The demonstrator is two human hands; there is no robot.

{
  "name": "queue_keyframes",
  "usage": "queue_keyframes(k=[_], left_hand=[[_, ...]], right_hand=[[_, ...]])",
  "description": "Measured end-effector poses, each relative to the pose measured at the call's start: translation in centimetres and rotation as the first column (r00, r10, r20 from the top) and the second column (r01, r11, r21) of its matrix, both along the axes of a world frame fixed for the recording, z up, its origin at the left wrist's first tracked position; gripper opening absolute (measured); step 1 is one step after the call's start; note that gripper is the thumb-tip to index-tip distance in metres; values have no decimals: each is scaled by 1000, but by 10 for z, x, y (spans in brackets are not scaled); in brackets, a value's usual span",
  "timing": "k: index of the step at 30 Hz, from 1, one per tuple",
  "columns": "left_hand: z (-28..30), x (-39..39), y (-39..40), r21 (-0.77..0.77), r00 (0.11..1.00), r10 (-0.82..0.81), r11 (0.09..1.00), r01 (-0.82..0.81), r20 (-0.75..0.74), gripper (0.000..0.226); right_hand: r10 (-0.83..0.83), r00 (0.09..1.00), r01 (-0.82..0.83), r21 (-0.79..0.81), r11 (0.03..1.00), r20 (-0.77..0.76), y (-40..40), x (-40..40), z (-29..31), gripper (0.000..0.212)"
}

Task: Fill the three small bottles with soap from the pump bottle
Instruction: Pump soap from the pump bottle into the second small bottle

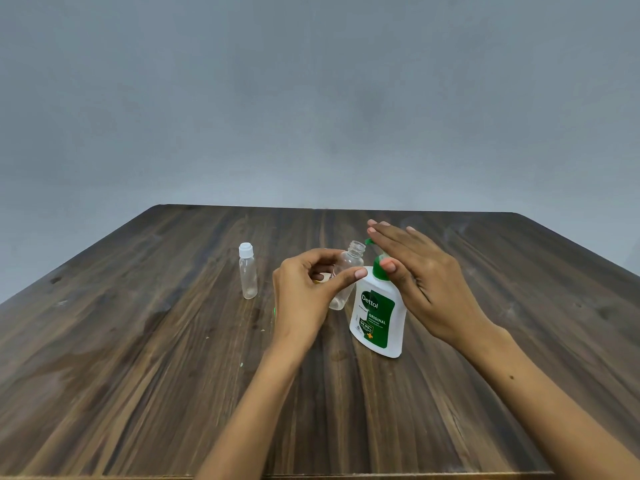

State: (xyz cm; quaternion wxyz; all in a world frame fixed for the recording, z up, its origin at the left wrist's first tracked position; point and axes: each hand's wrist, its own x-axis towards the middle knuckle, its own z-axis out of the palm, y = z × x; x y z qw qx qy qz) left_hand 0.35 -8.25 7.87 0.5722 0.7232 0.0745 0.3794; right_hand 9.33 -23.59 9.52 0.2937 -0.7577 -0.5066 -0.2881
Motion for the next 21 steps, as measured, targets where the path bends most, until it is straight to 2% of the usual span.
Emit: queue_keyframes(k=[4,21], left_hand=[[2,0,-2,54,1000,19,998,-20,10,26],[0,-3,-5,43,1000,-3,999,4,-5,24]], right_hand=[[12,1000,-11,21,1000,-10,1,0,0,72],[69,995,-58,126,990,-79,3,-1,-5,64]])
